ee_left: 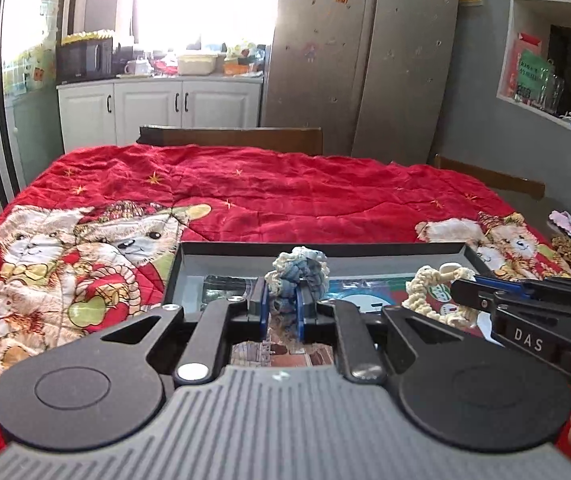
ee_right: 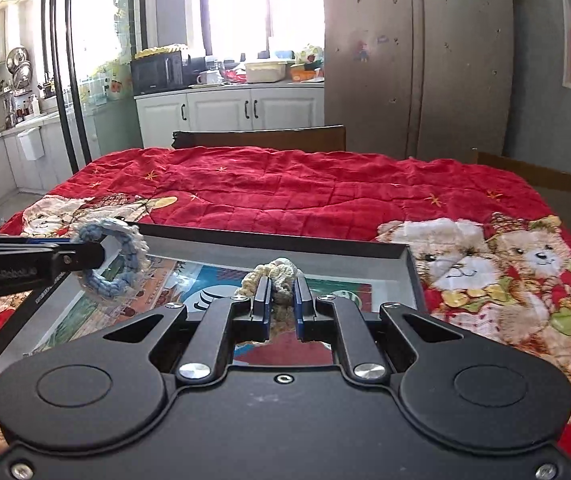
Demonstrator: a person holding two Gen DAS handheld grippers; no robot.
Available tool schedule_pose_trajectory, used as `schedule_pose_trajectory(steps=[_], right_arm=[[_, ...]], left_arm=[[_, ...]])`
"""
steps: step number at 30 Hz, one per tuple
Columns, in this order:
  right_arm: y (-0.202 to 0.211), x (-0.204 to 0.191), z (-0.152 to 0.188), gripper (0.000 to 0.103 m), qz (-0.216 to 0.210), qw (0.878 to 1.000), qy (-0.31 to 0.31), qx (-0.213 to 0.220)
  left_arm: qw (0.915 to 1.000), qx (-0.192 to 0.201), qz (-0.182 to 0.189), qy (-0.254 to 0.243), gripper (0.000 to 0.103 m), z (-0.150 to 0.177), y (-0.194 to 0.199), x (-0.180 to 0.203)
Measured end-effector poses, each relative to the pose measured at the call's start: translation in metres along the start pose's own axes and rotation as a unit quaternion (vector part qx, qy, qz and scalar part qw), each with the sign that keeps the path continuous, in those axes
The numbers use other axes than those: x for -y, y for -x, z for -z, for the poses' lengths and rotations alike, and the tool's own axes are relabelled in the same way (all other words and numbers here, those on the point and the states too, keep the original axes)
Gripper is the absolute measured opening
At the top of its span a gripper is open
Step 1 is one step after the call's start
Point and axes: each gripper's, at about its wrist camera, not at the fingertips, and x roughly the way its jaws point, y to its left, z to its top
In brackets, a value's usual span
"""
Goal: Organize objects
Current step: 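Carry both scrunchies into the black tray and open the left gripper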
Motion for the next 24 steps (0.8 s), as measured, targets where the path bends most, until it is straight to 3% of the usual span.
schedule_pose_trajectory(steps=[22,24], right_arm=[[-0.039,0.001,0.006,0.012,0.001,0.999,-0.008,-0.046],[-0.04,0.001,0.007,0.013,0.0,0.999,-0.009,-0.048]], left_arm=[[0.998,-0.06,-0.02,0.0,0.018,0.001,-0.039,-0.002],[0.9977,-0.065,-0.02,0.001,0.025,0.002,-0.041,-0.003]])
